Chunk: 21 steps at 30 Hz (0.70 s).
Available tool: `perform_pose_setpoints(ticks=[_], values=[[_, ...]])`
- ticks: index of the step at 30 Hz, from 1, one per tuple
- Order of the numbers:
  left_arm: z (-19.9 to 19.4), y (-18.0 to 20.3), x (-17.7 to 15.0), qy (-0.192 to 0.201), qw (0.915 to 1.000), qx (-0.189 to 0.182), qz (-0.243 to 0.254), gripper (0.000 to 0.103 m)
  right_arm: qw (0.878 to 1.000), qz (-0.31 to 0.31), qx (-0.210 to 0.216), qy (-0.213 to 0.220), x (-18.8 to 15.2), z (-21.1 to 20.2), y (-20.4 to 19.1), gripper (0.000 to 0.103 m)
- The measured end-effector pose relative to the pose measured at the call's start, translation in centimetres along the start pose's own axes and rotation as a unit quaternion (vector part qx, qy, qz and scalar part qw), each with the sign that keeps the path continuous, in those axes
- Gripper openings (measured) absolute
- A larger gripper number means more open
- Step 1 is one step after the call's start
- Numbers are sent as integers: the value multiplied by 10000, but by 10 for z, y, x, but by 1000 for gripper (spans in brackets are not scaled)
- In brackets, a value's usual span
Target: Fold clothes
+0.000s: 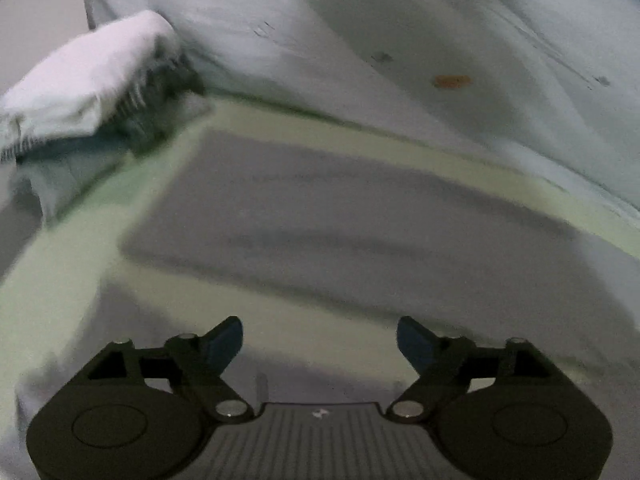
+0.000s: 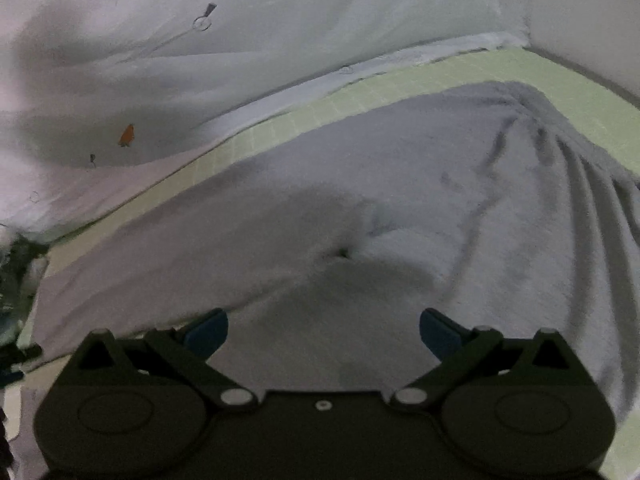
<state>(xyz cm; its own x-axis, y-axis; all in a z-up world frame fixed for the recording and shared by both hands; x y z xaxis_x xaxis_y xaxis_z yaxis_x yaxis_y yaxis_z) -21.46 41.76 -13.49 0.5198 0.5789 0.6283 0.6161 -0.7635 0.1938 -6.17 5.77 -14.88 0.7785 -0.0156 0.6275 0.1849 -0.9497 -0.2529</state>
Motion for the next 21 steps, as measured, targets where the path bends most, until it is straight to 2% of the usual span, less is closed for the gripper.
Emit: perform_pose_setpoints(ticks=[4,9,13,16,21], values=[[-28,45,-57,-456,9979,-276,-356,91,9980,508,330,-155,-3,-15,58,103],[-54,91,-106,-716,9959,-330,-433,91,9937,1108,118,-68,-1,-27,136,103],[-69,112,-123,-682,9970,-211,-307,91,9887,1492,-92,-107,-4,-23,185,103],[-75,116,-128,-662,9970,-135,-384,91,9850,1705,-203,-196,-7,-16,206,103],[-88,115,-127,-542,9974,48,-467,91,9732,2281,254,-162,-8,-5,224,103]])
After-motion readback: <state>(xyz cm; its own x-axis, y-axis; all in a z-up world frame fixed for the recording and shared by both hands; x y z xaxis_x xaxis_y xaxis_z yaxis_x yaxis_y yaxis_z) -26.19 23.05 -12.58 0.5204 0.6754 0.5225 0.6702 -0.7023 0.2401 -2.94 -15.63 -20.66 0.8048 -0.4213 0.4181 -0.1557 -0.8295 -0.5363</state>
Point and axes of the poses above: each gripper's, at about its wrist camera, not at the fingertips, and z roughly the way its jaws point, y to its right, x to its top, the point moved 3 cm from there along z, roughly the way its jaws point, and after that the axes turned 7 degrees about -x, right-handed, at the moved point
